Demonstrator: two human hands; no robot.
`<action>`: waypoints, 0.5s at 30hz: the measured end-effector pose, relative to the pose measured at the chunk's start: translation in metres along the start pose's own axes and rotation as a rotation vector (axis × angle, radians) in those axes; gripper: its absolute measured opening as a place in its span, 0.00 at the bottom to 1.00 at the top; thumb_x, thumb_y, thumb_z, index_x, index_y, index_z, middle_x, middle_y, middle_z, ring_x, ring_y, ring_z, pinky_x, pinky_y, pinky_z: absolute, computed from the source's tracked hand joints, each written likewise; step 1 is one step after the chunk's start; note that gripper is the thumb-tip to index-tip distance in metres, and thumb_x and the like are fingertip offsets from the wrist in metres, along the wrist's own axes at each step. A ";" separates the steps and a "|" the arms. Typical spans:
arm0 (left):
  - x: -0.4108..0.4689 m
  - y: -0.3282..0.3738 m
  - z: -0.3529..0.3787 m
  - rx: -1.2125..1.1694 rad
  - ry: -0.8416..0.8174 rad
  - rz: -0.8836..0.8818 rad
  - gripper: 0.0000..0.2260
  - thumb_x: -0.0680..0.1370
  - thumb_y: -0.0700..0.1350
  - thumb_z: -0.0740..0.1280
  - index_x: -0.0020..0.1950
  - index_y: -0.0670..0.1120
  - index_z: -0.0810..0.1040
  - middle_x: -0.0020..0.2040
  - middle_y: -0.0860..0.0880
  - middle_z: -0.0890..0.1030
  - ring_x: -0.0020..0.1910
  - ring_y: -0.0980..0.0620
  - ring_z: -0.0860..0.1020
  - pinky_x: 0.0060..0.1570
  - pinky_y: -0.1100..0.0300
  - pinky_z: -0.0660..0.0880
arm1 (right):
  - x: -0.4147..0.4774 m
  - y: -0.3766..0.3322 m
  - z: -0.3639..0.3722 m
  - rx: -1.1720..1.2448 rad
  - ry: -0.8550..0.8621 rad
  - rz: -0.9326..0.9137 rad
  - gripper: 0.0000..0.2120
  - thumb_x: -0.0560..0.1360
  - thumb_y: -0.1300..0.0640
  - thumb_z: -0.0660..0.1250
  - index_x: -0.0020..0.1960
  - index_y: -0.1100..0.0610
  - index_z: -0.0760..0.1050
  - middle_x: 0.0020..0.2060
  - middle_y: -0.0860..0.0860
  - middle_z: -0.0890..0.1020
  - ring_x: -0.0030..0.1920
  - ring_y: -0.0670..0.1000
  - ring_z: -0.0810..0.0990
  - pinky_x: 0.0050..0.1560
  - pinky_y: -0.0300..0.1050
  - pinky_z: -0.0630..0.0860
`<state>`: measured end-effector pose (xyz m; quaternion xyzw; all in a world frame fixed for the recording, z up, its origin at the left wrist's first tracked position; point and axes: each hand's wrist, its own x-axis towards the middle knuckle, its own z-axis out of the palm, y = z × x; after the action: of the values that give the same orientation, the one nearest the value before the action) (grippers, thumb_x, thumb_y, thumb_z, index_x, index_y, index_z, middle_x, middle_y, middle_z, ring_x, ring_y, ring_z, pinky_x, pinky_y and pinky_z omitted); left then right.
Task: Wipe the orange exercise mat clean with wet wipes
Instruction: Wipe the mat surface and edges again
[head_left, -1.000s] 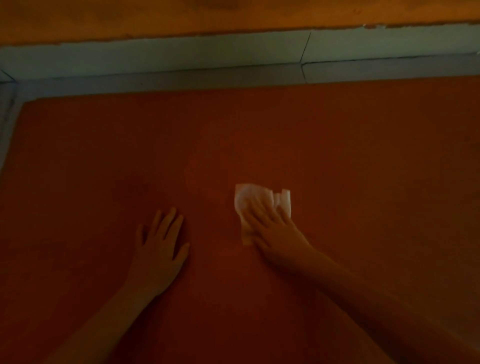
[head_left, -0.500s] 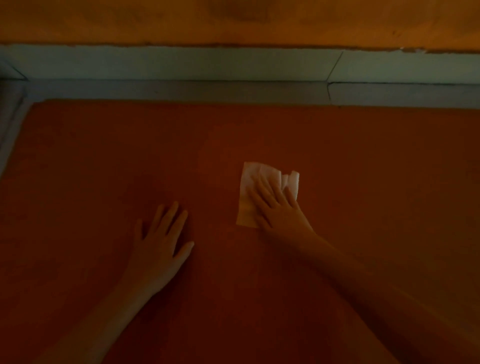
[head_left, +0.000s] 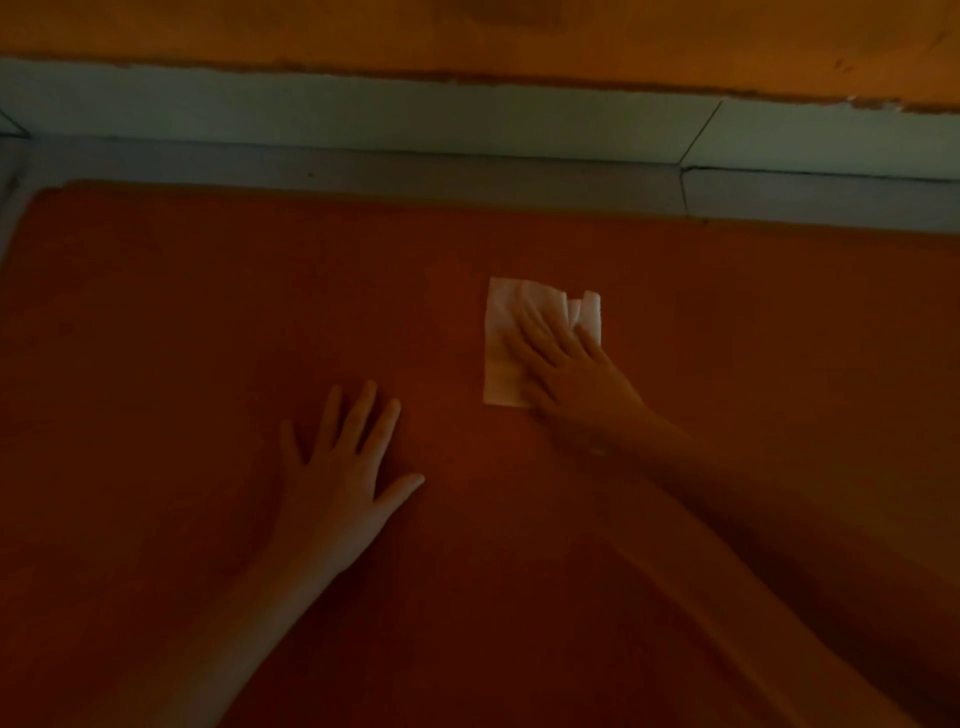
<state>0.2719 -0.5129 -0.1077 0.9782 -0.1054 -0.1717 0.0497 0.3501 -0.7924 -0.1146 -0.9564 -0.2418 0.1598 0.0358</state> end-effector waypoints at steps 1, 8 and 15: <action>0.000 0.001 0.002 0.022 -0.001 0.012 0.37 0.74 0.73 0.40 0.78 0.55 0.49 0.79 0.51 0.45 0.77 0.46 0.45 0.68 0.30 0.48 | 0.002 0.016 -0.002 -0.035 -0.005 -0.060 0.29 0.78 0.40 0.35 0.76 0.48 0.35 0.77 0.51 0.36 0.76 0.54 0.34 0.73 0.57 0.39; 0.002 0.001 0.003 0.092 -0.009 0.028 0.35 0.77 0.70 0.44 0.77 0.51 0.57 0.78 0.46 0.56 0.75 0.41 0.56 0.62 0.27 0.58 | 0.081 0.051 -0.030 -0.013 0.012 0.281 0.33 0.80 0.47 0.49 0.79 0.56 0.38 0.77 0.58 0.38 0.75 0.63 0.35 0.71 0.72 0.44; 0.002 0.002 0.004 0.128 -0.035 0.014 0.34 0.77 0.70 0.45 0.77 0.51 0.58 0.78 0.46 0.56 0.74 0.42 0.56 0.61 0.27 0.60 | 0.085 0.037 -0.028 -0.004 0.099 0.076 0.32 0.82 0.50 0.52 0.78 0.54 0.37 0.77 0.56 0.38 0.76 0.60 0.37 0.73 0.66 0.44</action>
<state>0.2718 -0.5149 -0.1113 0.9755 -0.1240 -0.1813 -0.0134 0.4469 -0.7847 -0.1185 -0.9717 -0.2037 0.1132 0.0398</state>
